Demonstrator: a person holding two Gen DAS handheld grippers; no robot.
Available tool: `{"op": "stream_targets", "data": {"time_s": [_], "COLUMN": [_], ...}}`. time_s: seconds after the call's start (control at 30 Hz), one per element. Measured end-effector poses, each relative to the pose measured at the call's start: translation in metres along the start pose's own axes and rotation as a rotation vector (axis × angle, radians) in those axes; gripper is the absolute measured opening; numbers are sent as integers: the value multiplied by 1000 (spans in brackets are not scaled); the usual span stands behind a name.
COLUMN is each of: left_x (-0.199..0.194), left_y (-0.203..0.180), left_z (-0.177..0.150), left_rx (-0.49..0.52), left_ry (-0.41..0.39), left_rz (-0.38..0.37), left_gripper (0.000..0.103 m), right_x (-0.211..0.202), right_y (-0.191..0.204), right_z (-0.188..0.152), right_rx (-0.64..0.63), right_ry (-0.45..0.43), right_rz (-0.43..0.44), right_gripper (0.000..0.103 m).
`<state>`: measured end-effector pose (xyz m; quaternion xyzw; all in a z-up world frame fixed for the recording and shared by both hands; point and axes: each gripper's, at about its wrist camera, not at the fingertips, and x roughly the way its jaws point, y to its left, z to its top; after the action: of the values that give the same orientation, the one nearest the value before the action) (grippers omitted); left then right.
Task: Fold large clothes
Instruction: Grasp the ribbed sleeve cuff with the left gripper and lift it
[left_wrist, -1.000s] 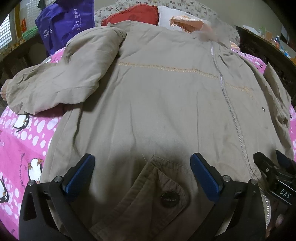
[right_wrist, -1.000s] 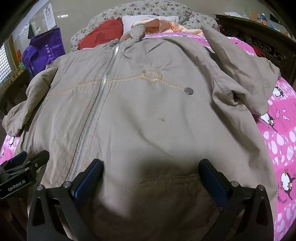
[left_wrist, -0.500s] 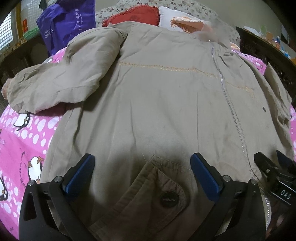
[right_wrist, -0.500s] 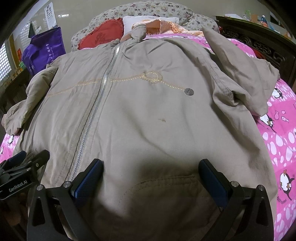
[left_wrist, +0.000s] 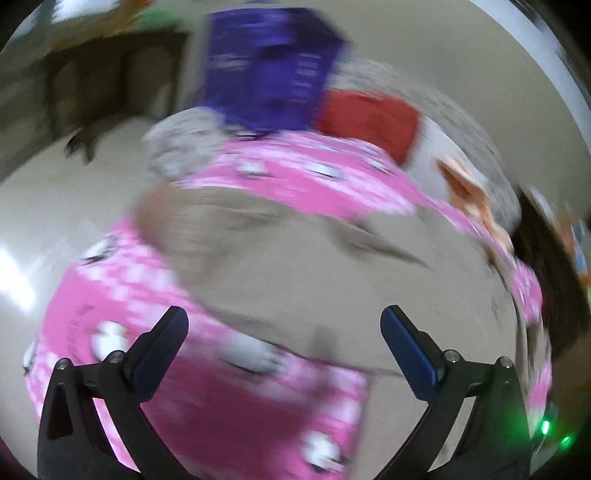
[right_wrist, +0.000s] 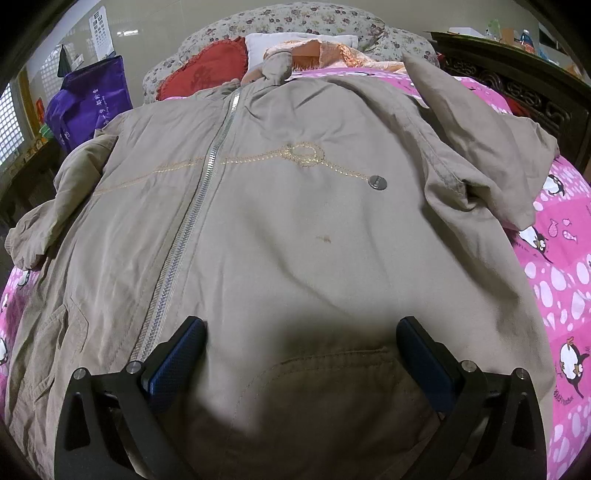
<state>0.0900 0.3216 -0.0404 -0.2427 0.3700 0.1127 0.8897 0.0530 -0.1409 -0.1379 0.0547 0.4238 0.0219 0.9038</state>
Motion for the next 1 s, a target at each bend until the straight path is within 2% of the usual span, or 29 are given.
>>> {"op": "stream_targets", "data": {"time_s": [0.13,0.23,0.33,0.4,0.53,0.6,0.67,0.73,0.83,0.93,1.0], "left_x": [25,59,84,87,82,73,54,39,36,46,50], "left_y": [38,38,60,71,74,78,84,89,91,78,69], "left_z": [8,11,12,8,13,19,23,27,34,39,38], "left_rx": [-71,-66,-201,-284,-310,-347,-397,-427,-429,-351,-304], "left_ry": [-6,29,66,13,-27,-77,-162,-224,-226,-156,-127], "left_rz": [14,-74,-132,-192,-247,-349,-463,-506,-536,-546,-501], "left_gripper": [103,103,103,103,103,103,103,103,103,103,103], "right_x": [0,0,0,0,0,0,0,0,0,0,0], "right_y": [0,0,1,0,0,0,0,1,1,0,0], "right_z": [0,0,0,0,-1,0,-1,0,0,0,0], "right_rx": [-2,-2,-1,-1,-1,0,1,0,0,1,2], "right_ry": [-3,-4,-4,-5,-6,-6,-7,-7,-8,-8,-8], "right_rz": [-2,-1,-1,-1,-3,-2,-2,-2,-2,-2,-2], "right_gripper": [102,102,102,102,102,102,102,102,102,102,102]}}
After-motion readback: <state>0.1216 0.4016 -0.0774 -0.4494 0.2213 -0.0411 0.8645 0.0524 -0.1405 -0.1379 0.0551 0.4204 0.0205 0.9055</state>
